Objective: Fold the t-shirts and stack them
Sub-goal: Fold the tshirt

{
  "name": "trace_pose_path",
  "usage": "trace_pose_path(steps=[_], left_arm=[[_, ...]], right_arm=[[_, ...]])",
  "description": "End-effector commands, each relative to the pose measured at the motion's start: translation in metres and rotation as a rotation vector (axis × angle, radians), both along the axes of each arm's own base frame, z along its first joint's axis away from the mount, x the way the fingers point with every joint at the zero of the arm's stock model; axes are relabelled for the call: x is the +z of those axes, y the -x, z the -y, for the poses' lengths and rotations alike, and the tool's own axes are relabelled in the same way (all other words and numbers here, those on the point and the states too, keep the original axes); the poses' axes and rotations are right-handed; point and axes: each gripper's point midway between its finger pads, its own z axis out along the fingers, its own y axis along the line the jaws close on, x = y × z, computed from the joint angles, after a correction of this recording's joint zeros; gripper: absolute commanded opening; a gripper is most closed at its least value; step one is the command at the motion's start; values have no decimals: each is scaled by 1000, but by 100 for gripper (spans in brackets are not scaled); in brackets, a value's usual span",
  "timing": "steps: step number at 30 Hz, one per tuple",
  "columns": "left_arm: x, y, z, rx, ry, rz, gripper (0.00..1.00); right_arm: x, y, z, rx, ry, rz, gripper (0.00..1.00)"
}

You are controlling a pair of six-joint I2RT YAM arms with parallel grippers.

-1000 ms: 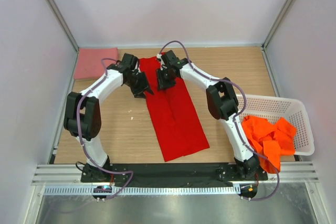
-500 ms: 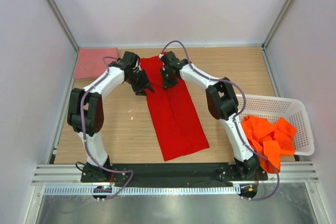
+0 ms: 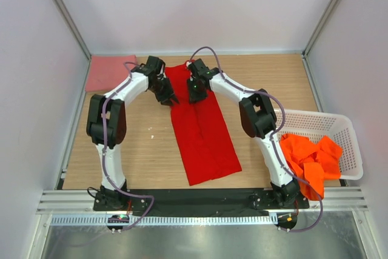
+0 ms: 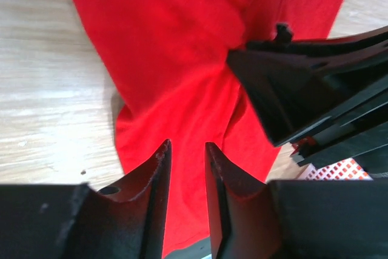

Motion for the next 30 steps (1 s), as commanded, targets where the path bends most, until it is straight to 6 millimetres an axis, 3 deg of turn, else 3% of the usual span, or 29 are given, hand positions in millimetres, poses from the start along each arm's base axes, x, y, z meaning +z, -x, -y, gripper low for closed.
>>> trace_pose_path(steps=[1, 7, 10, 18, 20, 24, 30], left_arm=[[15, -25, 0, 10, 16, 76, 29], [15, -51, -6, 43, 38, 91, 26], [5, -59, -5, 39, 57, 74, 25], [-23, -76, -14, 55, 42, 39, 22], [-29, -79, -15, 60, 41, 35, 21], [-40, -82, -17, 61, 33, 22, 21], [-60, -87, -24, 64, 11, -10, 20]], right_arm=[[52, 4, -1, -15, -74, 3, 34], [88, 17, 2, -15, -107, -9, 42], [99, 30, -4, 6, -157, -38, 44], [82, 80, -46, 71, -317, -212, 38], [74, 95, -60, 104, -322, -250, 27], [58, 116, -73, 124, -313, -303, 16], [18, 142, -60, 81, -278, -367, 11]])
